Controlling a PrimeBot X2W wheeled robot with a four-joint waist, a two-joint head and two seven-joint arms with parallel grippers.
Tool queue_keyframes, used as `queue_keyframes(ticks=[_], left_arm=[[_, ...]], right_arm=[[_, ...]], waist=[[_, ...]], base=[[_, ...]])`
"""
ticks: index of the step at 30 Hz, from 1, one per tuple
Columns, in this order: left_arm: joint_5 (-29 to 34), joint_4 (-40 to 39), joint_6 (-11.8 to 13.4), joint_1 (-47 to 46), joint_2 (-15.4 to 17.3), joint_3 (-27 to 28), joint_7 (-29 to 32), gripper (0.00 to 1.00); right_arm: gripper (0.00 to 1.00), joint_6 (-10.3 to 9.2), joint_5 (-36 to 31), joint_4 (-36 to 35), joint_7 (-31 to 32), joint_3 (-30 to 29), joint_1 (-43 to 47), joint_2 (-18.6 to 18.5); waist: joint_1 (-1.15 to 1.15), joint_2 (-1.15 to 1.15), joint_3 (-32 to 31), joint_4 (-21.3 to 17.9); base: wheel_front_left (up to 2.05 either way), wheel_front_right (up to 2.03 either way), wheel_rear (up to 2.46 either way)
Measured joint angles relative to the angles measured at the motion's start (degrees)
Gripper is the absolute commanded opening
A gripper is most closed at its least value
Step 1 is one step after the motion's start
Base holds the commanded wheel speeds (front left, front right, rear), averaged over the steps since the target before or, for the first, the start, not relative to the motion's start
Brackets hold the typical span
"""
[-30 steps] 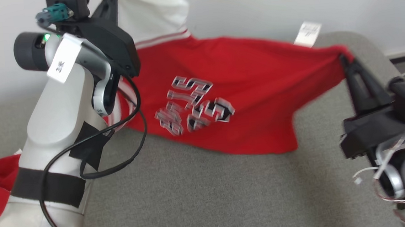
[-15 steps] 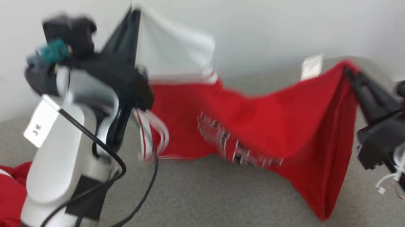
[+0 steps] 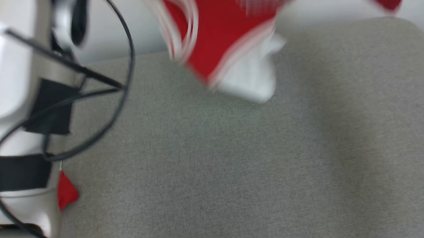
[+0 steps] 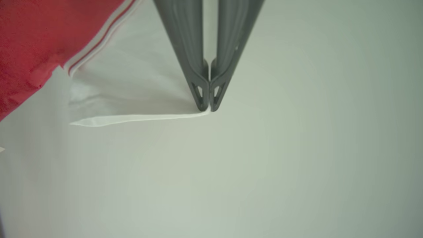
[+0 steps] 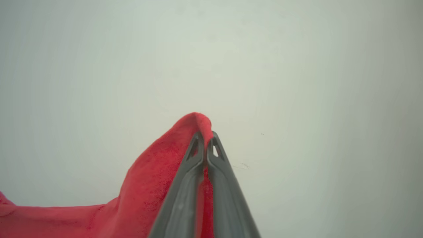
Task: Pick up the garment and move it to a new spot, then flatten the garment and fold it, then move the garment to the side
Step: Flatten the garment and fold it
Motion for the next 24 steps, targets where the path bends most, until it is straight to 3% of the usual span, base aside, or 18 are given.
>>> queue_keyframes(ticks=[4,11,14,17,24], left_arm=[[1.87,-5.04,0.29,1.24,2.19,0.18,-3.75,0.0],[4.2,-11.65,-0.37,24.62,7.24,-6.03,-5.97,0.0],[4.22,-11.88,-0.79,34.09,8.73,-7.76,-8.09,0.0],[3.75,-11.87,-0.53,41.42,10.26,-8.05,-10.14,0.0],[0.81,-11.65,0.33,52.56,10.14,-6.66,-11.22,0.0]], right_arm=[[0.0,1.75,-1.12,-0.54,-2.1,0.96,3.0,-2.57],[0.0,3.08,-1.8,1.66,-0.47,4.13,30.54,-4.26],[0.0,2.97,-1.75,5.45,-0.8,4.19,39.14,-3.43],[0.0,1.86,-1.63,7.48,-2.0,3.7,41.29,-1.9],[0.0,-0.23,-1.21,8.84,-3.54,2.63,45.83,-0.6]], waist=[[0.01,0.01,2.39,0.76],[0.02,0.02,6.31,2.36],[0.01,0.02,7.46,3.26],[0.01,0.02,7.49,4.17],[-0.01,0.01,4.04,4.81]], base=[[0.0,0.0,0.0],[0.0,0.0,0.0],[0.0,0.0,0.0],[0.0,0.0,0.0],[0.0,0.0,0.0]])
